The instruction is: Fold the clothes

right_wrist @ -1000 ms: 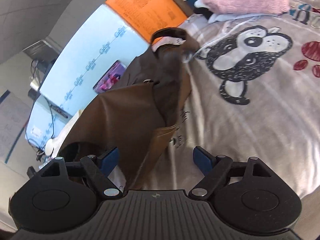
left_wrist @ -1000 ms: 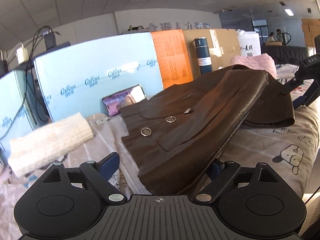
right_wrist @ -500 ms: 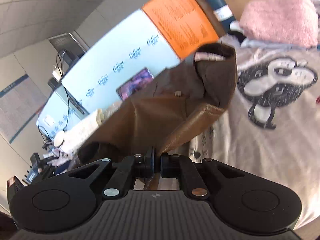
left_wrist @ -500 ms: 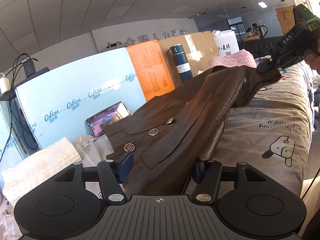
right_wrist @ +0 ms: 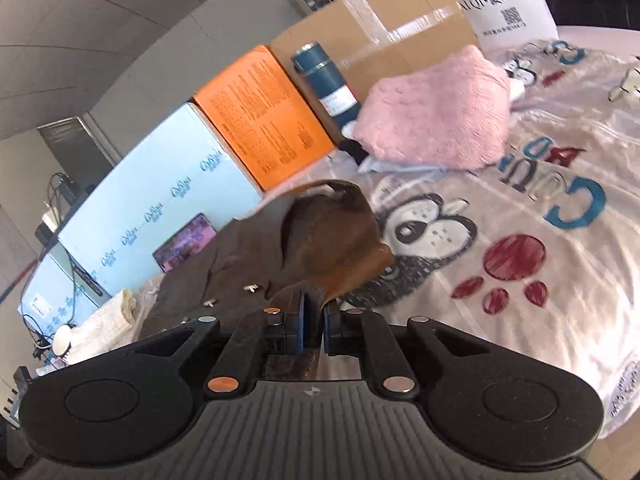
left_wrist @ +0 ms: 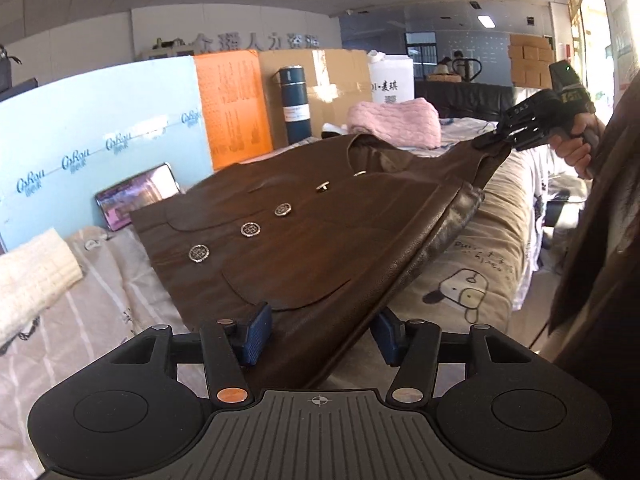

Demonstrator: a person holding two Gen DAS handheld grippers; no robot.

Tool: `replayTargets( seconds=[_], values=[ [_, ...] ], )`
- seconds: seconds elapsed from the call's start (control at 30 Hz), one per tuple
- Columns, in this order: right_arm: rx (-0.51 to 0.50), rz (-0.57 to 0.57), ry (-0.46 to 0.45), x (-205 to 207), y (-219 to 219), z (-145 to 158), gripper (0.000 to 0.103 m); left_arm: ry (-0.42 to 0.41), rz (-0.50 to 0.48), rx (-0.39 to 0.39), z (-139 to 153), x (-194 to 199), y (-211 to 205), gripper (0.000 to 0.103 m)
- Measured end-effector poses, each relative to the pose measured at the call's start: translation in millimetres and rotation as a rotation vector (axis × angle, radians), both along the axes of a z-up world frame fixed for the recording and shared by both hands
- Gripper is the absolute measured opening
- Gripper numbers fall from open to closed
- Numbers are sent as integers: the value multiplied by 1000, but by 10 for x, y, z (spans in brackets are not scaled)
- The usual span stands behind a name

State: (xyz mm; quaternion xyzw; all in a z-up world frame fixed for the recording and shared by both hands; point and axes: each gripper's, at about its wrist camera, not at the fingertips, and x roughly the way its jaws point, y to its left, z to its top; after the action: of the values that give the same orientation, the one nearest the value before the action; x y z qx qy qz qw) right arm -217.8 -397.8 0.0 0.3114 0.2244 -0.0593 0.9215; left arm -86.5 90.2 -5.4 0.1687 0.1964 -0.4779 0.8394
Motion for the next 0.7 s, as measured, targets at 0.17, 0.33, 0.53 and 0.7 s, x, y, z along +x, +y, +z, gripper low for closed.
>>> replayTargets(
  seconds=[0.17, 0.33, 0.53, 0.7],
  values=[
    [-51, -146, 60, -151, -130, -57, 46, 17, -33, -240, 228, 110, 300, 91],
    [-127, -163, 53, 54, -189, 41, 59, 63, 268, -429, 378, 637, 367, 96],
    [-129, -103, 62, 685, -292, 173, 64, 258, 531, -351, 245, 1426, 79, 96],
    [-17, -9, 70, 1337, -340, 205, 67, 354, 569, -278, 60, 1802, -181, 96]
  ],
)
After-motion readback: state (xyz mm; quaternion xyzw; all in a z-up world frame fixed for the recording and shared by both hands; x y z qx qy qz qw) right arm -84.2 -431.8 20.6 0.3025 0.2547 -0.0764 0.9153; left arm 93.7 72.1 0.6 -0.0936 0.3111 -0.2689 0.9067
